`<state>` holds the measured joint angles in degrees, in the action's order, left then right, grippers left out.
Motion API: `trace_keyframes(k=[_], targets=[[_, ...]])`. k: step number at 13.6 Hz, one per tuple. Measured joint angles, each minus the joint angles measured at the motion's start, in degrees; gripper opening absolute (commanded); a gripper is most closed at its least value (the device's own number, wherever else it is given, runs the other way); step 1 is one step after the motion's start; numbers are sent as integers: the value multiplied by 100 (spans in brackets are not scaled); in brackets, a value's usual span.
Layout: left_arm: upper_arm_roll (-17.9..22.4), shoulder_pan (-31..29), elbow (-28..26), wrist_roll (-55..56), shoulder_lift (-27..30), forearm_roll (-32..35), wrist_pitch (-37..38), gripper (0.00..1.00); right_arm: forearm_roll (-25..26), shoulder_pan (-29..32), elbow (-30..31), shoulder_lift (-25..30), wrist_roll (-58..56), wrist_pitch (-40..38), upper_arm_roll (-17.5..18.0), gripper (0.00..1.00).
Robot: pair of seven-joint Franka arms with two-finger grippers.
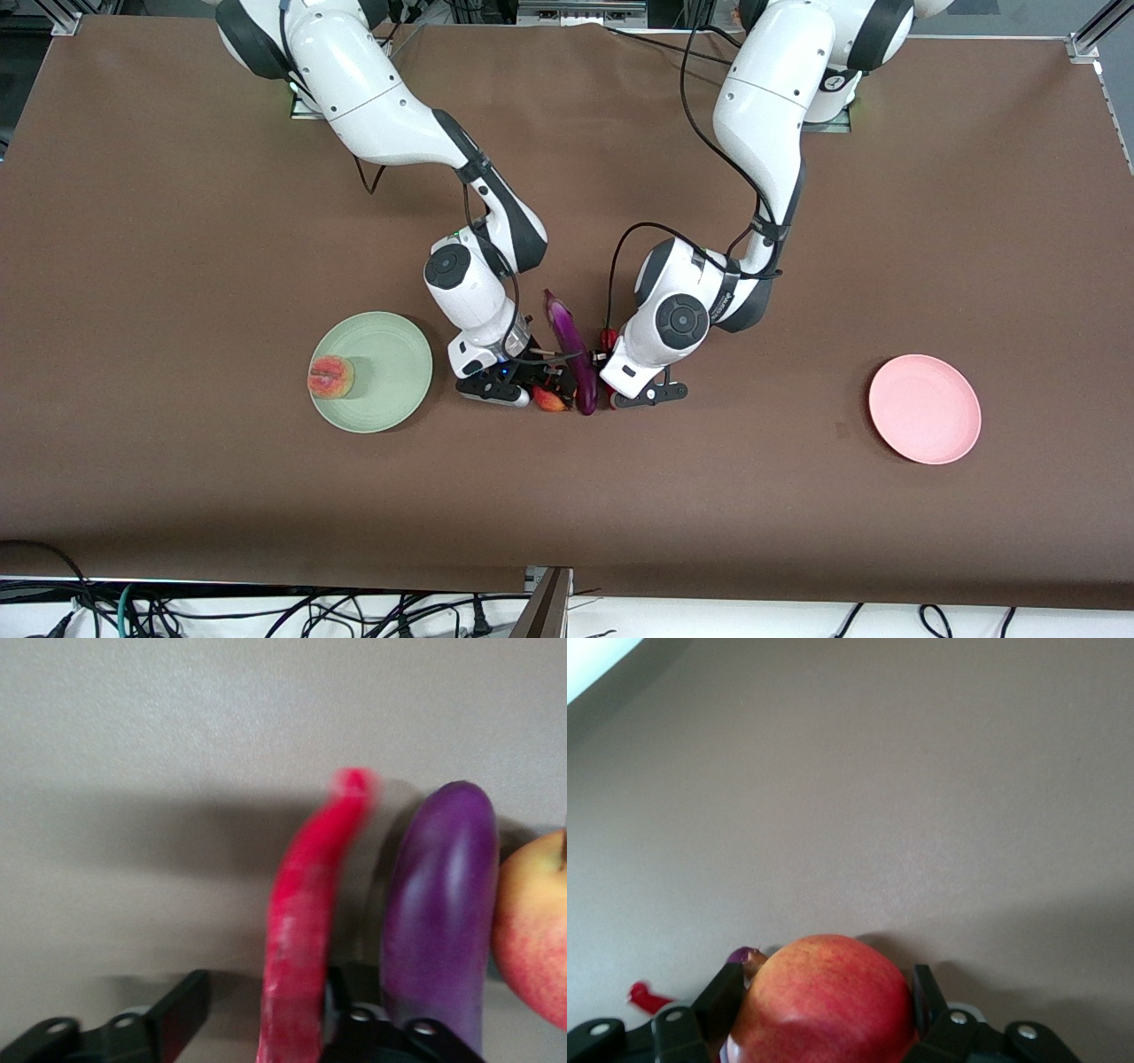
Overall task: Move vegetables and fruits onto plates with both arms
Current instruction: 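Grasp the pomegranate with the right gripper while the left grasps the chili, then carry the pomegranate and chili to the green and pink plates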
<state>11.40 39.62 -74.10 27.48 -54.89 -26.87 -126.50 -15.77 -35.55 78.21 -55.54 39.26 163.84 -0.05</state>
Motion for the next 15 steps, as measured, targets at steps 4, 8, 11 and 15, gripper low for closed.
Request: trace_keyframes(k=[4, 8, 11, 15], targets=[[91, -49, 81, -271, 1, 71, 0, 0, 1, 78, -115, 134, -93, -556, -65, 46], [177, -408, 175, -1033, 175, 74, 422, 0, 2, 438, -174, 661, -935, -2010, -105, 46], [474, -909, 226, -2324, 561, 79, 1378, 0, 2, 844, -178, 1006, -1829, -3161, -197, 46], [754, -1898, 228, -4232, 859, 696, 2187, 0, 200, 974, -177, 1179, -2724, -4344, -634, 46]])
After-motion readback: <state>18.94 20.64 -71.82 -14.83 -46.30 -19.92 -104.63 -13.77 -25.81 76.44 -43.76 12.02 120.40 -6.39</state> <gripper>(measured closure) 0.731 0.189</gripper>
